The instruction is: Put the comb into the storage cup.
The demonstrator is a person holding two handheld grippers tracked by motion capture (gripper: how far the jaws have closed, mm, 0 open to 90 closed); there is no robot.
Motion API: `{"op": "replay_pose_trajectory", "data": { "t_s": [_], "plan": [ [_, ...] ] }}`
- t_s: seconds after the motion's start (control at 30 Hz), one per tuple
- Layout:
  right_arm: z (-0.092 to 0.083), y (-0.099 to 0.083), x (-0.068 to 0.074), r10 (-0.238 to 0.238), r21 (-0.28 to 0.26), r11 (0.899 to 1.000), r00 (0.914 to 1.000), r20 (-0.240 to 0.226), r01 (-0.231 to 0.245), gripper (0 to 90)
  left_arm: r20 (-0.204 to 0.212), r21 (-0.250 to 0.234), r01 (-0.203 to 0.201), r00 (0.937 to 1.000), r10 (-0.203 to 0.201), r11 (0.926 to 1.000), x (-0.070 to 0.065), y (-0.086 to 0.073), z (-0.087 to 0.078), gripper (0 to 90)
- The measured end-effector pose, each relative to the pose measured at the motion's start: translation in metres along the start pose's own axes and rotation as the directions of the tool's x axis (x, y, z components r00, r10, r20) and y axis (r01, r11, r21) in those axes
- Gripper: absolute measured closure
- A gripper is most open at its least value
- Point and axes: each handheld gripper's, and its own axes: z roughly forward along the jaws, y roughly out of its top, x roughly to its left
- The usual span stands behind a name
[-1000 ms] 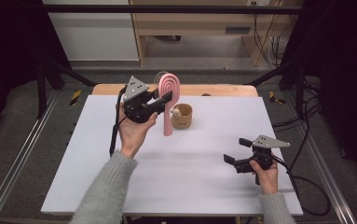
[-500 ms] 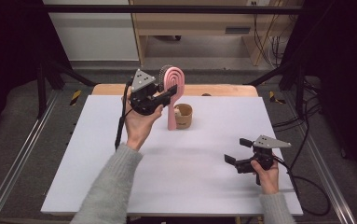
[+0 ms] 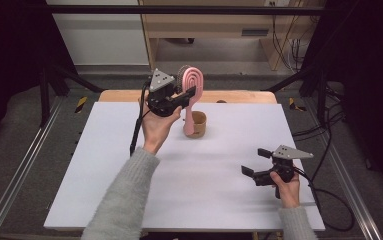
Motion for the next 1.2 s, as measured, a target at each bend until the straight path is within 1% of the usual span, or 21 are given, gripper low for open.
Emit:
{"op": "replay_pose_trajectory", "data": {
  "t_s": [0.33, 0.77, 1.0, 1.2],
  "plan": [
    [0.0, -0.001, 0.0, 0.002, 0.005, 1.0, 1.0, -0.002, -0.002, 0.4, -0.005, 0.016, -0.019, 0.9998, 0.019, 0.9997, 0.0, 0.003, 0.016, 63.4],
    [0.0, -0.001, 0.0, 0.001, 0.004, 1.0, 1.0, -0.001, -0.001, 0.4, -0.017, 0.005, -0.025, 0.9995, 0.025, 0.9997, 0.001, 0.011, 0.036, 63.4],
    [0.0, -0.001, 0.0, 0.002, 0.002, 1.0, 1.0, -0.002, -0.002, 0.4, -0.029, 0.016, -0.033, 0.999, 0.033, 0.9993, 0.003, 0.013, 0.047, 63.4],
    [0.0, -0.001, 0.0, 0.001, 0.001, 1.0, 1.0, -0.004, -0.001, 0.4, -0.036, 0.023, -0.03, 0.9989, 0.031, 0.9993, 0.006, 0.013, 0.055, 63.4]
  ]
}}
